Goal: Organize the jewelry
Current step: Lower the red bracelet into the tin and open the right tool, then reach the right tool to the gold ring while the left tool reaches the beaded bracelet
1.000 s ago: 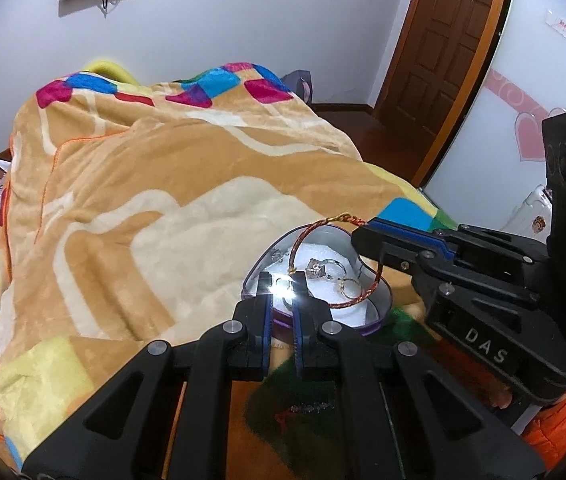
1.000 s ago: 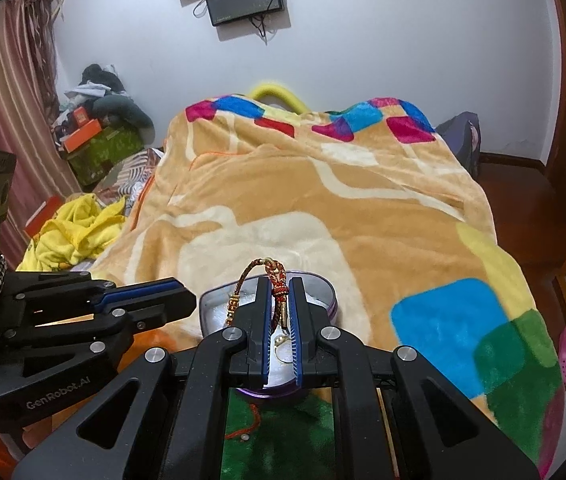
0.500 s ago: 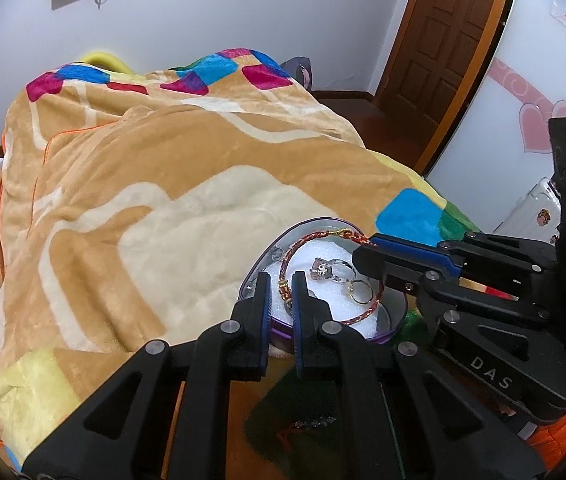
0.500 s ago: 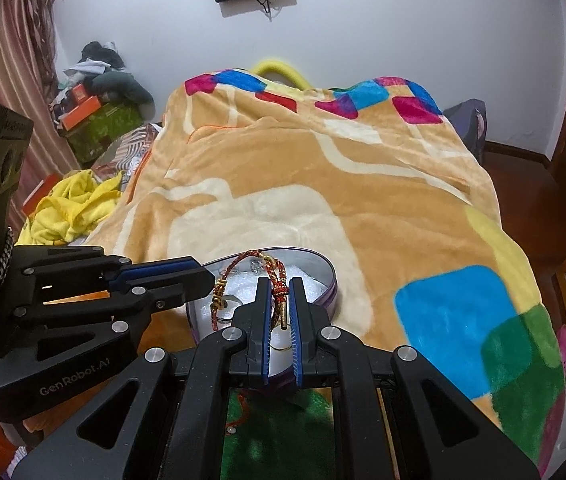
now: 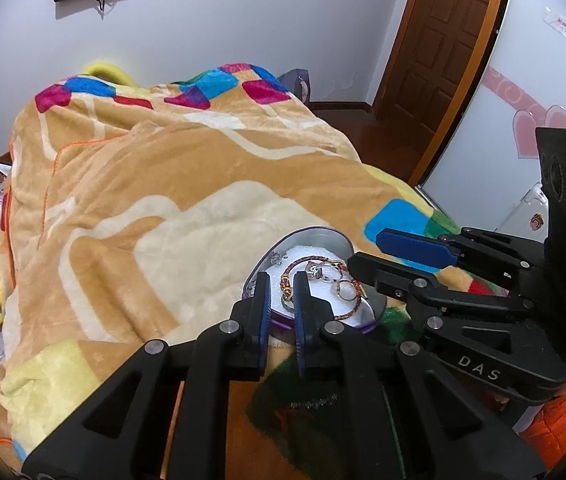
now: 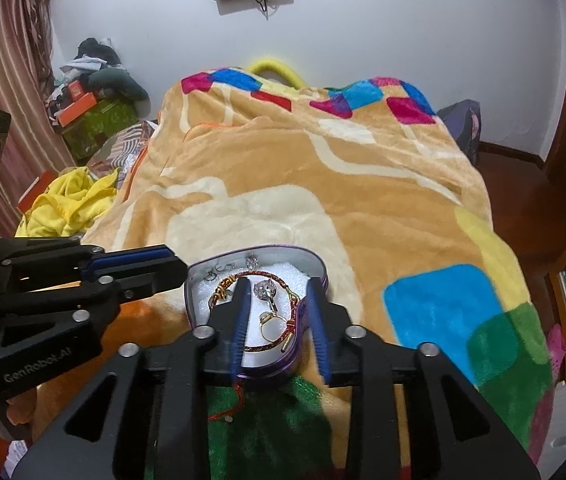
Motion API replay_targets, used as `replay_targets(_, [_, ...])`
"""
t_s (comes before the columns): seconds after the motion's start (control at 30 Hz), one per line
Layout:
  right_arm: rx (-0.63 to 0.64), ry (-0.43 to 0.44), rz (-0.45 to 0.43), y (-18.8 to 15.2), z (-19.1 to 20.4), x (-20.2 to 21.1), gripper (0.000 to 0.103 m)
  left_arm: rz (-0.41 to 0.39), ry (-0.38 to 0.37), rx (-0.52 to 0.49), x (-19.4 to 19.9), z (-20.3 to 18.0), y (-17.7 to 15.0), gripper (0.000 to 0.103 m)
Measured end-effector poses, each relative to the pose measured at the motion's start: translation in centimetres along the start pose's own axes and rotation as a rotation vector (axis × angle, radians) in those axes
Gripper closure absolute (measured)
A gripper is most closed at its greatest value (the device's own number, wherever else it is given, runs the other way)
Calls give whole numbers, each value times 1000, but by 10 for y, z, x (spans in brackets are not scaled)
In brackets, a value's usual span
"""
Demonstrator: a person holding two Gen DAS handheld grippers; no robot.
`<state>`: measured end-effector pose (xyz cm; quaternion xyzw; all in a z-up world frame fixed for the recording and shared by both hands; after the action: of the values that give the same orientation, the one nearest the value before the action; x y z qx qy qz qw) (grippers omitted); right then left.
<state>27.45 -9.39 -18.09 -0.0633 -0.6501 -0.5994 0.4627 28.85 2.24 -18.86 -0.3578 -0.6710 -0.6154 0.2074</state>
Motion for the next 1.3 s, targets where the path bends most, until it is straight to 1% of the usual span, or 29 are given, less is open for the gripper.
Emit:
replay_targets(0.13, [9, -7, -23, 3, 4, 13, 72, -26, 10, 0, 18, -1, 1, 83])
replay_targets(0.3, [20, -14, -48, 3, 9, 30, 70, -55, 25, -7, 40, -5, -2, 78])
replay_targets(0.37, [25, -17, -56, 2, 12, 36, 70, -64, 34, -9, 48, -6, -5, 74])
replay_targets(0.5, [33, -16, -66, -3, 18, 47, 65, -71, 44, -15, 61, -8, -12, 72])
replay_targets(0.6, [39, -23, -61, -11, 22, 50, 64, -63, 53, -19, 67, -8, -21, 70])
replay_targets(0.8, [40, -17, -14, -33, 29, 46, 64, -19, 50, -10, 67, -8, -47, 69])
replay_targets(0.93, [38, -4, 40, -52, 34, 36, 64, 18, 51, -4, 62, -7, -64, 69])
replay_targets(1.07, [32, 27, 101, -70, 42, 21, 64, 55, 45, 4, 58, -7, -80, 69])
replay_targets(1.23, [71, 40, 163, -86, 54, 6, 64, 84, 47, 15, 55, -6, -95, 69])
replay_targets(1.3, [99, 22, 155, -89, 57, 3, 64, 93, 45, 19, 54, -5, -98, 69])
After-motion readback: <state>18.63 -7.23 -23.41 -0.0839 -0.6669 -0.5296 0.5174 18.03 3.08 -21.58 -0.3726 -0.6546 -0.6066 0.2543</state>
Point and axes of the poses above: each gripper's, at about its wrist camera, not at the fingertips, and x roughly against the way its jaws point, z to its left, y to its top, the point moved 4 cm from there along -x, roughly the way its jaws point, and after that the axes turned 2 degrees about -z, right-handed, at the moved point
